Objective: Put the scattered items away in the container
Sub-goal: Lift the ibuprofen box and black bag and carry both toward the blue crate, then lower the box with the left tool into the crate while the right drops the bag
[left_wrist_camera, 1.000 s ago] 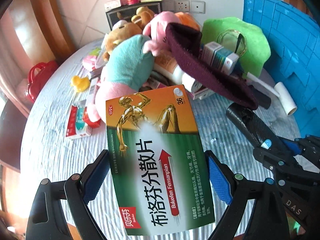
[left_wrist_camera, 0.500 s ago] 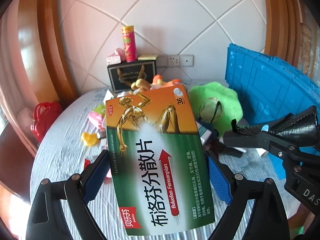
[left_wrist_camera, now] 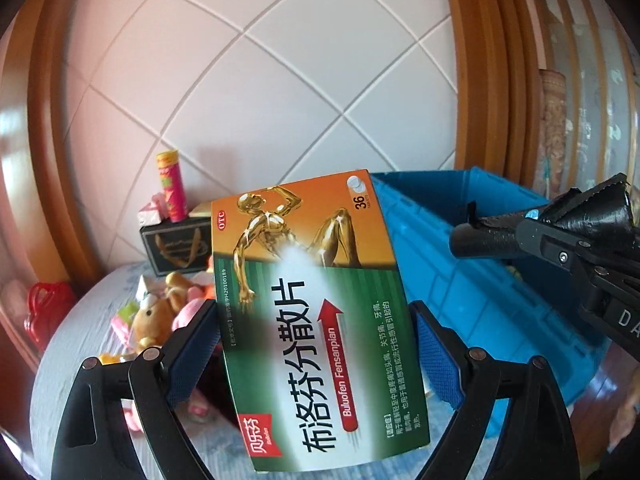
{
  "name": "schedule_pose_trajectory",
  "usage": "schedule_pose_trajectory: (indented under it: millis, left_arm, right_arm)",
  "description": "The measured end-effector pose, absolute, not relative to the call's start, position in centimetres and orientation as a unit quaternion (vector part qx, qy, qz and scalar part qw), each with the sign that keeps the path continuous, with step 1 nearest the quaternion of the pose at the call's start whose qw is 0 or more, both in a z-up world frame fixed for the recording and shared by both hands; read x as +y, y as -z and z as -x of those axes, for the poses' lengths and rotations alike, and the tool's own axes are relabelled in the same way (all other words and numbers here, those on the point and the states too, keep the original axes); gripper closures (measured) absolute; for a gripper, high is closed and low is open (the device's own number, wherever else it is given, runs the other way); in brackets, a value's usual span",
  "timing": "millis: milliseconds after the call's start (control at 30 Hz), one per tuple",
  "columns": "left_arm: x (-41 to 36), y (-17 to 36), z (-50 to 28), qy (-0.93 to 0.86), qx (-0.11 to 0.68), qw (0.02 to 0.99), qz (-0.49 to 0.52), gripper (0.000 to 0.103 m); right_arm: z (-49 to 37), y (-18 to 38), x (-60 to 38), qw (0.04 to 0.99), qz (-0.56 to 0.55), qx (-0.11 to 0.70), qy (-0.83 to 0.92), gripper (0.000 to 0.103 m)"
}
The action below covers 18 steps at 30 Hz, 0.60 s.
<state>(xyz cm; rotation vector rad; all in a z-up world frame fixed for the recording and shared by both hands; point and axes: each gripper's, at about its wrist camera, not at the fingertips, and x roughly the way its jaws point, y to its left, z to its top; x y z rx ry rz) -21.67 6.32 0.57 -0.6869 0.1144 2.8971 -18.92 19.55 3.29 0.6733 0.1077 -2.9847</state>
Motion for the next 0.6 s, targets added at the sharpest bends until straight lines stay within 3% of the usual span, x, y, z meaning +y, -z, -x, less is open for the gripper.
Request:
schedule_pose_trajectory:
  millis: [267, 600]
  left_arm:
    - [20.8, -3.7, 22.3, -0.967, 0.051, 0.119, 0.218, 0.011]
    - [29.8, -2.2, 22.5, -0.957, 0.067, 0.121, 0.255, 0.011]
  right_arm:
    - [19.1, -4.0, 34.1, -0.007, -0.199, 0.021, 0.980, 0.069]
    - [20.1, -2.4, 44.0, -0.010, -0.228, 0.002, 0.974, 0.069]
